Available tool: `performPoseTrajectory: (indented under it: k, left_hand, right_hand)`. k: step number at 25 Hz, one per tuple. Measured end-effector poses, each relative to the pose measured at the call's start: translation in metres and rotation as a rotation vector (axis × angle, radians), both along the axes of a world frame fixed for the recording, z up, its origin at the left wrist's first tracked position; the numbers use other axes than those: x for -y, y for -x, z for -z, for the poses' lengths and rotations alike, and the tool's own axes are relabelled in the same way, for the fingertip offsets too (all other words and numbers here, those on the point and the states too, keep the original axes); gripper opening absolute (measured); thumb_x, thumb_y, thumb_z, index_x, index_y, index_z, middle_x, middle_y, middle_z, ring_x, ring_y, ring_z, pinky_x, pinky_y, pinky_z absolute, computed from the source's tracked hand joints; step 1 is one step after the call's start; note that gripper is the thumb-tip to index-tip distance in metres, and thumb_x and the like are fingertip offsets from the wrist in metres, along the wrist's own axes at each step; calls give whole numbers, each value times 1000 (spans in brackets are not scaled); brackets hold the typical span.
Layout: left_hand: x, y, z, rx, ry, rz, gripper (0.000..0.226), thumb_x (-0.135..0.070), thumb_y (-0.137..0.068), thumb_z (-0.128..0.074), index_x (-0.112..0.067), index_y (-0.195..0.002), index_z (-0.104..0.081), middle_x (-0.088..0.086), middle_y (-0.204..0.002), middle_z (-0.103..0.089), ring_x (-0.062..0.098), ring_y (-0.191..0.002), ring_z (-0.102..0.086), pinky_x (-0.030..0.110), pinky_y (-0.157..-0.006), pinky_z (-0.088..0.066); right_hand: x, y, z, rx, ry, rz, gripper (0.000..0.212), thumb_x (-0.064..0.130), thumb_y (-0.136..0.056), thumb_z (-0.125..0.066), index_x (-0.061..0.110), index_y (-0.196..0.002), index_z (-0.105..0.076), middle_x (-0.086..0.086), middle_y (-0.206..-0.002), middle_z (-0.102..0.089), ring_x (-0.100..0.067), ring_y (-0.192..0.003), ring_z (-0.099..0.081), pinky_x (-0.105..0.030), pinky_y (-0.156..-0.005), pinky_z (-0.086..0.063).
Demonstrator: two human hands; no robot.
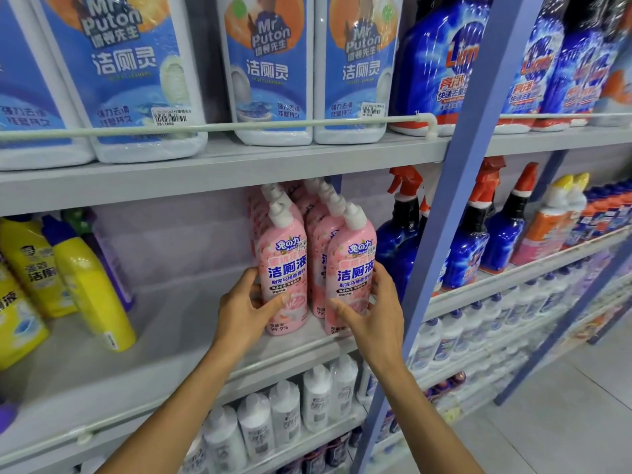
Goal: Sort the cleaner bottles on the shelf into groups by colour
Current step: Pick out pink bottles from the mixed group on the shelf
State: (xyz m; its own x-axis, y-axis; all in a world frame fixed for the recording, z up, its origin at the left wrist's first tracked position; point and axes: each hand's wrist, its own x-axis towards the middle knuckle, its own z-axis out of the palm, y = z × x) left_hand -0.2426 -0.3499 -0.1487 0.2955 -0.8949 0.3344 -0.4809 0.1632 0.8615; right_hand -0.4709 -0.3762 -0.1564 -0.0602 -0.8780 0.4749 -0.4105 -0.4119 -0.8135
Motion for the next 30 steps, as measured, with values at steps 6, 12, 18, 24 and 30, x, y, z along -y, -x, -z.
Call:
performPoseTrajectory:
  k: [6, 12, 18, 24, 30]
  left_hand:
    - [2, 9, 3, -40, -3, -51, 40, -26, -79, -85, -24, -112, -63, -20, -90, -70, -8, -77, -68, 19, -71, -57]
    - [-2, 14, 2, -129, 29, -54, 42, -17, -77, -87, -25, -110, -62, -20, -93, -70, -8, -79, -68, 14, -66, -55]
    - [-2, 18, 6, -199, 105, -70, 42, -11, -77, -87, -28, -108, -65, -18, -94, -73, -3, -82, -69, 12, -70, -55]
    - [0, 18, 9, -192, 103, -55, 41, -14, -79, -85, -27, -111, -65, -26, -96, -72, 0, -85, -70, 21, -75, -58]
    - [0, 21, 10, -220, 104, -76, 44, -10, -79, -85, -17, -118, -67, -10, -101, -74, 1, -84, -70, 17, -74, -57]
  right_hand:
    - [-2, -1, 1, 103, -51, 2, 90, 46, -70, -90, 39, -144, -39, 18, -132, -57, 0, -118, -57, -41, -94, -58]
    - [-6, 2, 0, 177, -73, -25, 76, 41, -76, -89, 37, -139, -47, 17, -129, -60, 1, -117, -58, -39, -96, -57]
    - [-4, 0, 3, 214, -92, -15, 75, 43, -75, -89, 37, -137, -49, 17, -128, -61, -1, -117, -59, -40, -96, -57]
    - [-6, 0, 3, 254, -104, -29, 73, 40, -75, -90, 35, -136, -50, 16, -128, -61, 0, -118, -59, -39, -97, -57]
    - [-3, 2, 6, 279, -111, -52, 70, 36, -75, -91, 39, -133, -52, 16, -127, -62, 0, -118, -59, -42, -98, -56]
